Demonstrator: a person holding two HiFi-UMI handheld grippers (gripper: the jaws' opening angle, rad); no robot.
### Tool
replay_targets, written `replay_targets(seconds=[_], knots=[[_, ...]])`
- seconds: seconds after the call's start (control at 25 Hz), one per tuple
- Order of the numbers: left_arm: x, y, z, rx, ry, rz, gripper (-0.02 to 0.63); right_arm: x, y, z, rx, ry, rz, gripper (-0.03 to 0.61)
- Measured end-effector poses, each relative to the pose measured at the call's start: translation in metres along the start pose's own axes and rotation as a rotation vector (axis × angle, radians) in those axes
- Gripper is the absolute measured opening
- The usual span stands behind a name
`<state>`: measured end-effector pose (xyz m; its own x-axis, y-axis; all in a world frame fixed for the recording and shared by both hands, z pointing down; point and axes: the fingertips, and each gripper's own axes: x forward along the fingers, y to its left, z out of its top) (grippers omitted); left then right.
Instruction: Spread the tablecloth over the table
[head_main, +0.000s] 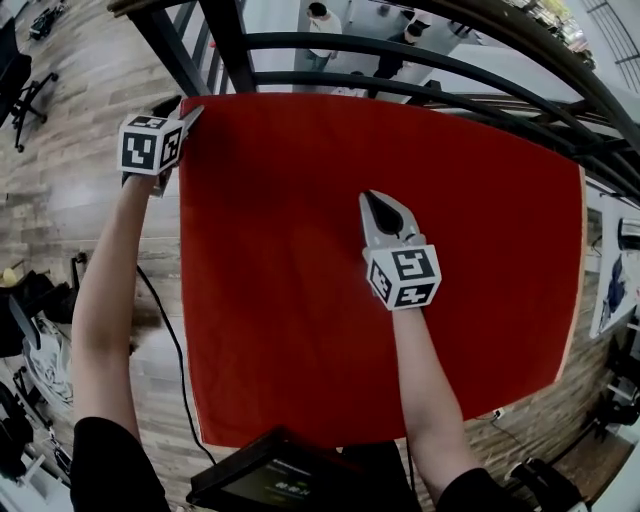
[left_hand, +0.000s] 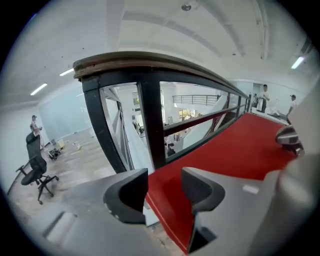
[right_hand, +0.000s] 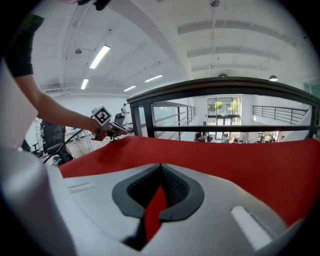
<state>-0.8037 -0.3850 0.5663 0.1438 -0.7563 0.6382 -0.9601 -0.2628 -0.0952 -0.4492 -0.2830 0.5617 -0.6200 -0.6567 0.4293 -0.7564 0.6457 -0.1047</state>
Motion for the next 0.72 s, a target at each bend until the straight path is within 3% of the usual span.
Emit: replay_targets(seconds=[0.2, 0.4, 0.56, 0.72], knots=[[-0.04, -0.08, -0.022, -0.006, -0.079, -0.105, 0.161, -0.058, -0.043, -0.026, 0.007, 0.027, -0.099, 0.01], [-0.074, -0.142, -0.023, -0.005, -0.168, -0.111, 0.015, -0.125, -0.086, -0.033, 0.043, -0.002, -0.207, 0.009], [-0.11, -0.182, -0.039, -0.057, -0.179, -0.129, 0.006, -0.18, -0.12, -0.043, 0.085, -0.023, -0.283, 0.009], [-0.137, -0.263, -0.05, -0.131, -0.169, -0.153, 0.006, -0.27, -0.192, -0.08, 0.078, 0.022, -0.374, 0.009]])
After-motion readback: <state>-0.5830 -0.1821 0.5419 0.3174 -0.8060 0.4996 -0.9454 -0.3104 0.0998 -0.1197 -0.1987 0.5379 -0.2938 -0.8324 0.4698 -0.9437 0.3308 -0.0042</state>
